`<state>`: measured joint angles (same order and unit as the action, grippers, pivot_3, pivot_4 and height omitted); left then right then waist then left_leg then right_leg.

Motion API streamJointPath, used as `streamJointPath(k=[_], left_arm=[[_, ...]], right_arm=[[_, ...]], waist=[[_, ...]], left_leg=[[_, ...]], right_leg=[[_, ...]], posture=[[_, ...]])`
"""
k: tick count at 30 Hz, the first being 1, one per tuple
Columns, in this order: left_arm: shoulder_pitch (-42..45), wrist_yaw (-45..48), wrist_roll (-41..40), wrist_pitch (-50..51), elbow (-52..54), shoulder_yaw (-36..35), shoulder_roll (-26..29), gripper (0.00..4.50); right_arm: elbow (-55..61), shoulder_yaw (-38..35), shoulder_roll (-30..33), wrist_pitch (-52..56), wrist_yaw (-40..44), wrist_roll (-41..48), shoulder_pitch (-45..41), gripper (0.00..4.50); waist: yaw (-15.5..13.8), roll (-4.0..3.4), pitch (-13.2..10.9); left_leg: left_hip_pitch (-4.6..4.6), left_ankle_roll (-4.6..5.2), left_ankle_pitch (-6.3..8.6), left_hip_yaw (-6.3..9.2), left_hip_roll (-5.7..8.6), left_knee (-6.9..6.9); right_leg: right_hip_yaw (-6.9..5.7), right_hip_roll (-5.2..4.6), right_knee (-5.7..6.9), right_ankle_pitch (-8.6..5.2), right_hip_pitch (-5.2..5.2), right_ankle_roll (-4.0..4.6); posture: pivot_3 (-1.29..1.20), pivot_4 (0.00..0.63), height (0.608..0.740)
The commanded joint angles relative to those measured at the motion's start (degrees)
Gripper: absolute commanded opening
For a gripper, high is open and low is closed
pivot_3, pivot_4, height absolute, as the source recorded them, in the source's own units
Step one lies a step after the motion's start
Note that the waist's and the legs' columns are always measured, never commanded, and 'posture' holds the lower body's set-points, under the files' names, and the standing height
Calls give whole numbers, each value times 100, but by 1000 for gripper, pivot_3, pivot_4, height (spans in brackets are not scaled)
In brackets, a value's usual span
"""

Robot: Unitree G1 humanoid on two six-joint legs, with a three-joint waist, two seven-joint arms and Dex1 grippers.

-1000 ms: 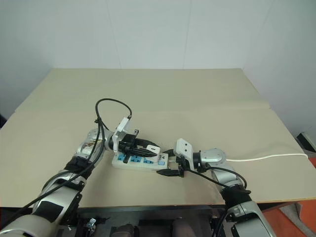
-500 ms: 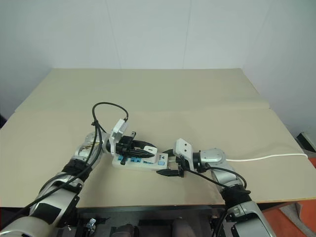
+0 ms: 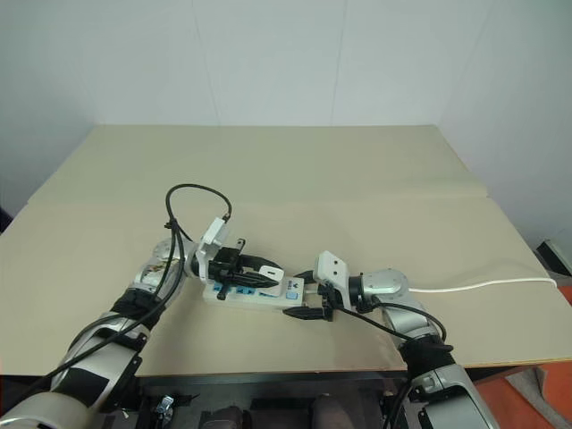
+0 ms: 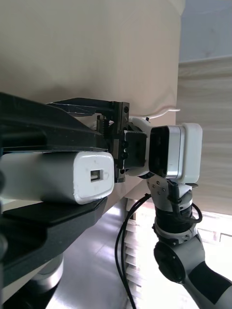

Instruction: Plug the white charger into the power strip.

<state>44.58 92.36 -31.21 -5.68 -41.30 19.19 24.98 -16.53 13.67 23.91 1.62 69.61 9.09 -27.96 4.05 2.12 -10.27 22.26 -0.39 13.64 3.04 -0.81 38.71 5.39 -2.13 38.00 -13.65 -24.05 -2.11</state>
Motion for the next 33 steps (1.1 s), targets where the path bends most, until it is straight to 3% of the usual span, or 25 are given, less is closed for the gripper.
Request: streamJointPath(k=[1, 8, 17, 27, 33], left_arm=[[-80, 14, 171, -50, -181, 97, 122, 1013], [-158, 14, 209, -46, -294, -53, 9, 1013], [-382, -67, 506, -274, -711, -792, -199, 1013], [-466, 14, 1130, -1048, -984, 104, 181, 1013], [-255, 14, 1120, -1170, -1468, -69, -5, 1013]], right_arm=[[144, 51, -26, -74, 24, 32, 43, 3428], [135, 59, -44, -95, 27, 33, 40, 3428], [195, 29, 18, -178, 5, 31, 140, 3428], [175, 60, -27, -245, -36, 39, 116, 3428], [197, 55, -35, -262, -54, 11, 124, 3428]], waist=[[-3, 1, 3], [-2, 1, 4], [-16, 1, 13], [-12, -4, 28], [-16, -30, 67]], left_leg=[[-1, 0, 0, 2, -1, 0], [-2, 0, 0, 0, -1, 0], [-13, 0, 0, 1, 0, 0], [-98, 0, 1, 0, -2, -44], [-124, 0, 1, 0, -1, -44]], right_leg=[[-2, 2, -1, 0, 1, 0], [0, 3, -1, 0, 1, 0], [-1, 2, -1, 0, 15, -1], [-2, 2, -44, -6, 100, -9], [-3, 2, -50, -31, 136, -52]], posture=[[0, 150, 740], [0, 150, 740], [0, 150, 740], [0, 150, 740], [0, 150, 740]])
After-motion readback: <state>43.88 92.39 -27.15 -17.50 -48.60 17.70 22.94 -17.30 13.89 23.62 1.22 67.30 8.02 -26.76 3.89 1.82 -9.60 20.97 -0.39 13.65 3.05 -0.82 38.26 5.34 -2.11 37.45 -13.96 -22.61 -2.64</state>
